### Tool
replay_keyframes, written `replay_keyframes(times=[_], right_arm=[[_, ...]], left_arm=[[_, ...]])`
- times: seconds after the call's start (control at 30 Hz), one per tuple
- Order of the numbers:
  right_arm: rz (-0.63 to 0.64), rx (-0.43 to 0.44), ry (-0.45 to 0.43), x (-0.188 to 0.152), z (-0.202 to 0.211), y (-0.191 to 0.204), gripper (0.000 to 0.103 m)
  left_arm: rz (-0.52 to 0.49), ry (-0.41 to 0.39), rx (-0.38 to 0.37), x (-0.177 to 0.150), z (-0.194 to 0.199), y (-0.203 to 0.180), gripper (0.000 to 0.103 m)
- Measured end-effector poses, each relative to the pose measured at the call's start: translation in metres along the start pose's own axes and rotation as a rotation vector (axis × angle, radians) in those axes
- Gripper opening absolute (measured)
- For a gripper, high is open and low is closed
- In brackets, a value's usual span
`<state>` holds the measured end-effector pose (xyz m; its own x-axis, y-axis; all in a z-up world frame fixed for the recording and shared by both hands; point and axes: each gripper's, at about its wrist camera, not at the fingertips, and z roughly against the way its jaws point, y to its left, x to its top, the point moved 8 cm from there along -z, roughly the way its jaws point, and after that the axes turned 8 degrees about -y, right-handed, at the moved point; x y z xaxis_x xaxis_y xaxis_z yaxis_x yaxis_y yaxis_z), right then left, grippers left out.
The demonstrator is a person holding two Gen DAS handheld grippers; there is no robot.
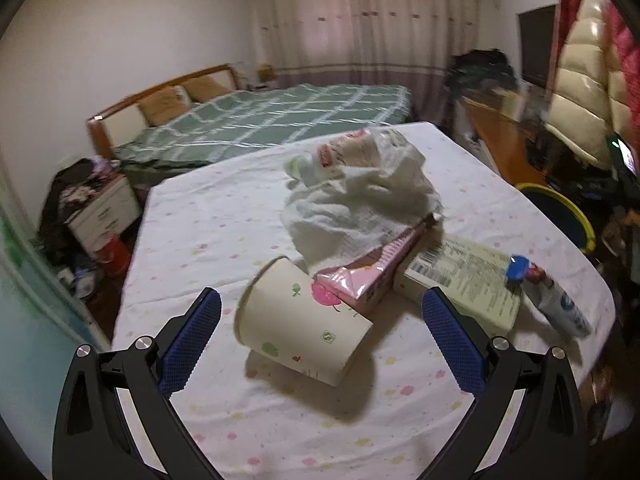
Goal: Collect trash
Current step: 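Carry the green bag to the yellow bin and open the right gripper, then grasp the white paper cup with the left gripper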
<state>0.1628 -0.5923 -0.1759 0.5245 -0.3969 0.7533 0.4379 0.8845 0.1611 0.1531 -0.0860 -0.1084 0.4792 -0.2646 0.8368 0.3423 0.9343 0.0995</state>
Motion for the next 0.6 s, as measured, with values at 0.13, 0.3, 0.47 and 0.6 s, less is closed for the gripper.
replay_keyframes(times=[0.13, 0.3, 0.47, 0.6], right_arm=[[0.016, 0.021, 0.009, -0.002, -0.002, 0.013, 0.05], [0.031, 0.03, 0.011, -0.003, -0.001, 0.024, 0.053], [0.037, 0.036, 0.012, -0.003, 0.0, 0.031, 0.054], [0.036, 0.047, 0.019, -0.004, 0.001, 0.035, 0.054]], left_arm=[[-0.088, 0.01, -0.097, -0.005, -0.01, -0.004, 0.099], [-0.146, 0.016, -0.123, -0.005, -0.022, 0.005, 0.099], [-0.172, 0.049, -0.192, -0.012, -0.034, 0.009, 0.099], [-0.192, 0.063, -0.248, -0.018, -0.042, 0.006, 0.099]])
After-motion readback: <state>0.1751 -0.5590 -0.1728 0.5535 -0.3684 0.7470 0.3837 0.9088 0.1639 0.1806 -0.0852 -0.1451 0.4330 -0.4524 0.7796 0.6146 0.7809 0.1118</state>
